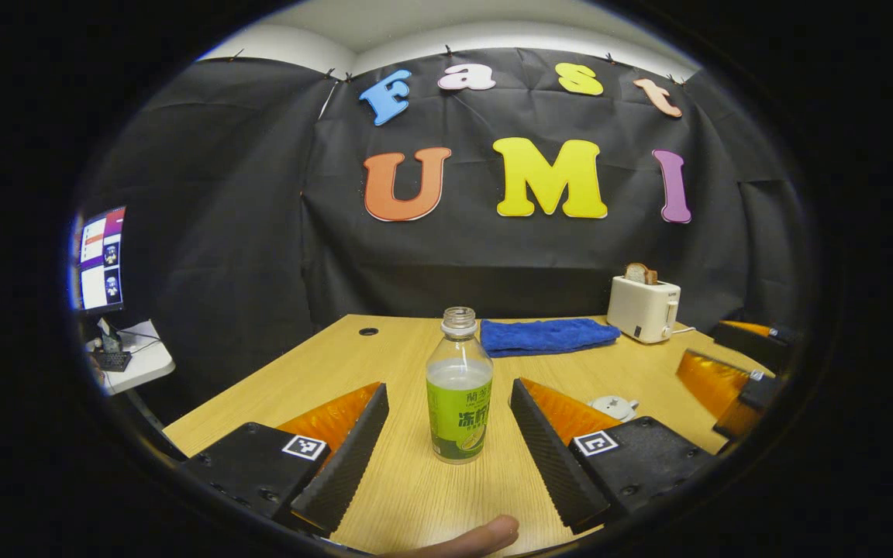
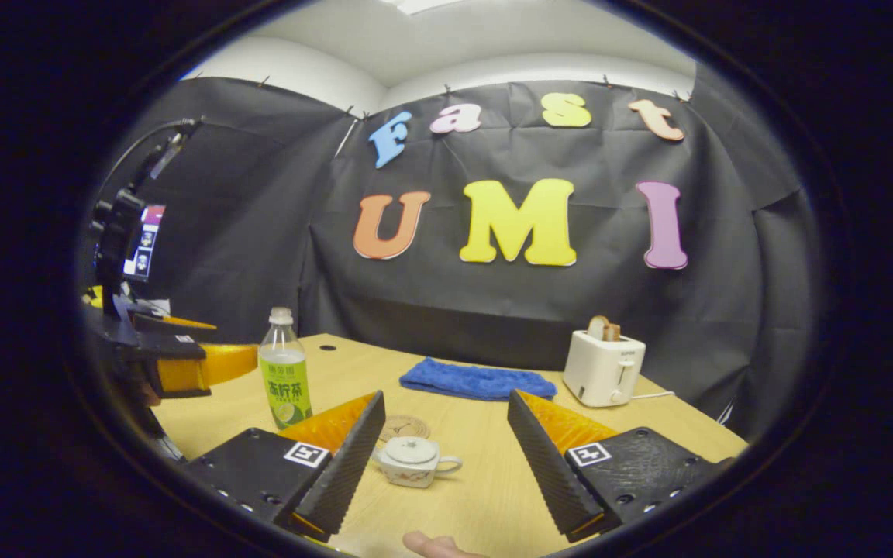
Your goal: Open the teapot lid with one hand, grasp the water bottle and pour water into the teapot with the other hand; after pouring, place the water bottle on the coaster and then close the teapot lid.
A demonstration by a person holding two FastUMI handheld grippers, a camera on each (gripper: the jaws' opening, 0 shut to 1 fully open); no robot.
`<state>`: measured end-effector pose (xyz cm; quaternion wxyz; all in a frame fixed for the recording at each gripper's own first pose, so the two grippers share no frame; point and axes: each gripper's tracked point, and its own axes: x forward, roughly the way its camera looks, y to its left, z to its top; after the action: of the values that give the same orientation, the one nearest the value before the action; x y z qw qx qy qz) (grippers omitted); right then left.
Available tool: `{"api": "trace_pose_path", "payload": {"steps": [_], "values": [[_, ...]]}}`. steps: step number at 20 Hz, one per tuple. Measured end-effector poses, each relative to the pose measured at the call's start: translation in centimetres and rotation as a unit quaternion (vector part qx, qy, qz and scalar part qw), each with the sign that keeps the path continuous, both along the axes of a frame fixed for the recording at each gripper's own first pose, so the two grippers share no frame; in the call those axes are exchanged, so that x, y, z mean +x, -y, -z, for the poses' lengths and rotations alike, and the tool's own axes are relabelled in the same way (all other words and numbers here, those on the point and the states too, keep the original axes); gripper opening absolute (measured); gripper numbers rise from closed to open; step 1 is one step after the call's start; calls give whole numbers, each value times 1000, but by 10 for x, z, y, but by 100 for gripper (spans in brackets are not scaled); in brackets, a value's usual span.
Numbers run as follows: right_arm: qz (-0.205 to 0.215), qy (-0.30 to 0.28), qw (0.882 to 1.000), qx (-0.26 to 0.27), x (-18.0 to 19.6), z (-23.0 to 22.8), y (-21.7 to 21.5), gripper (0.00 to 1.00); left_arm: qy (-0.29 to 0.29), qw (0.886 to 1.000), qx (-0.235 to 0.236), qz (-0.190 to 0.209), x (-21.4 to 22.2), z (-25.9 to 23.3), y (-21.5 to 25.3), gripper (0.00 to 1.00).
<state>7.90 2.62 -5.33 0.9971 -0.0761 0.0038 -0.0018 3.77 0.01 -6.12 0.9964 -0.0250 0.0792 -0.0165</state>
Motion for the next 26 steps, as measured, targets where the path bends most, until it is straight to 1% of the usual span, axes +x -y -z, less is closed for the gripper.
{"api": "trace_pose_path", "payload": {"steps": [2,5,6,8,9,10,11,12,13,14,15,16,17,24,26], "values": [[-7,-17,1000,12,13,13,-5,95,5,1000,2,-7,0,-4,-8,100],[11,-41,999,34,35,32,-3,94,9,1000,6,-16,-1,-7,-15,100],[6,-56,998,35,41,40,-7,98,10,1000,5,-14,-2,-10,-15,100],[0,-83,996,42,54,57,-12,93,12,1000,2,-7,-3,-11,-13,100],[2,-90,995,47,56,62,-10,92,12,1000,2,-6,-3,-10,-14,99],[4,-91,994,55,59,63,-11,89,13,1000,3,-7,-2,-11,-15,100],[2,-92,994,58,58,67,-12,83,13,1000,4,-8,-3,-10,-16,100],[1,-93,994,56,61,68,-13,70,13,1000,5,-8,-1,-9,-16,99],[-1,-95,994,50,61,71,-15,65,11,1000,6,-9,-2,-9,-16,99],[-4,-99,994,45,63,74,-17,51,9,1000,7,-9,-2,-8,-16,100],[-17,-105,993,43,62,76,-24,48,9,1000,7,-9,-4,-9,-15,99],[-16,-104,994,42,68,79,-22,42,11,1000,6,-7,-4,-10,-14,100],[-16,-105,993,42,66,76,-22,37,13,1000,6,-5,-5,-11,-13,100],[-22,-113,992,44,75,77,-21,39,11,1000,8,-2,-5,-9,-9,99],[-16,-108,993,43,80,78,-21,39,10,1000,9,-4,-5,-9,-11,100]]}}
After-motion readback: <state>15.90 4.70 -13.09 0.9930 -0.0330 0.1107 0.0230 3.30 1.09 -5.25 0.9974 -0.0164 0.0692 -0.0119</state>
